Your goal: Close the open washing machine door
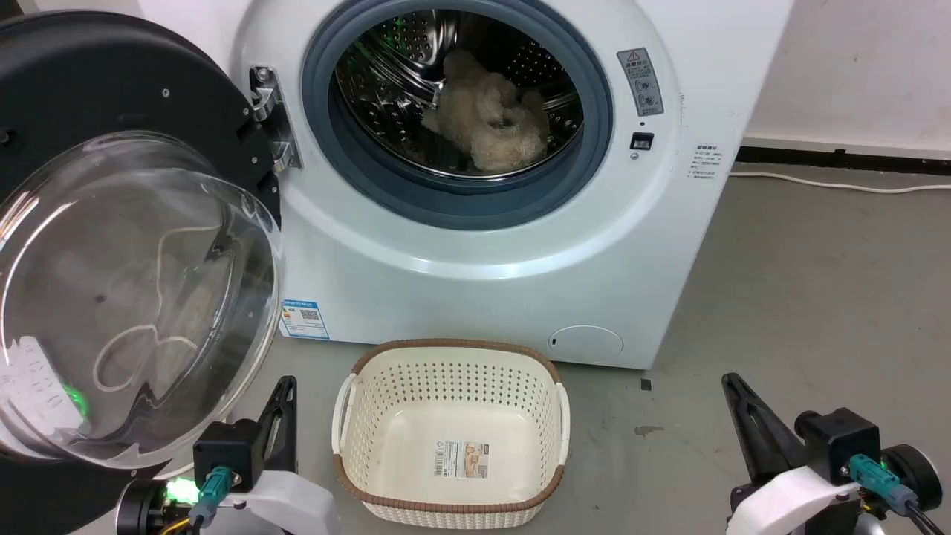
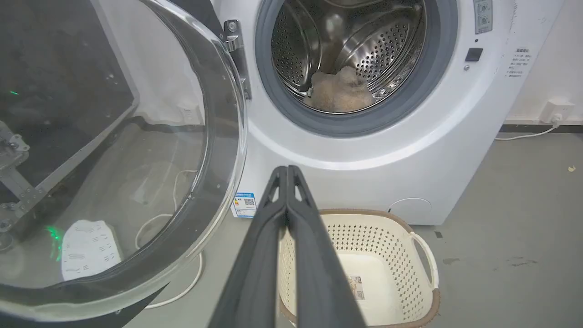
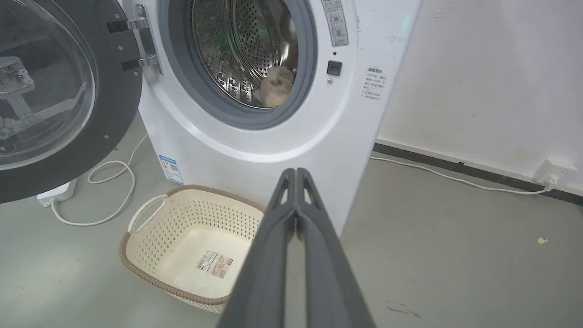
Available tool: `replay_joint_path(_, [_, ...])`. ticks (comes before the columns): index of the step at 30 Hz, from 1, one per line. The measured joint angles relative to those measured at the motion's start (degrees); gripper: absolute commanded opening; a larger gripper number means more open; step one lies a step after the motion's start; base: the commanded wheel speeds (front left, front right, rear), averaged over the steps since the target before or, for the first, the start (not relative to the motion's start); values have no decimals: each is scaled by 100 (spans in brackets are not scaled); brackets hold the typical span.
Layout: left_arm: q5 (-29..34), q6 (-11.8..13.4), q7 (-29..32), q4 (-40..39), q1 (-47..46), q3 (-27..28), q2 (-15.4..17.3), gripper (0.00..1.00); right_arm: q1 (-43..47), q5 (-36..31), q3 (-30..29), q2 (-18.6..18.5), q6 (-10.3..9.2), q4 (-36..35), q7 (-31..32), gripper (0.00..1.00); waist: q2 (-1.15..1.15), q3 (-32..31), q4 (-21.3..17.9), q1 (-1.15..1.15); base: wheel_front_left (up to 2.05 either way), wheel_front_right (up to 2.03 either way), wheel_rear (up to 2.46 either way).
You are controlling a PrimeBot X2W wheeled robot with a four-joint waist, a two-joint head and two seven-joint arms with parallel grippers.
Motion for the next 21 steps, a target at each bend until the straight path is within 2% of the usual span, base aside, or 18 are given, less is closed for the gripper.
replay_joint_path(21, [0, 0, 0, 0, 0, 2, 0, 0, -1, 0, 1, 0, 0, 0, 0, 0, 0, 0, 0, 0, 0, 0, 0])
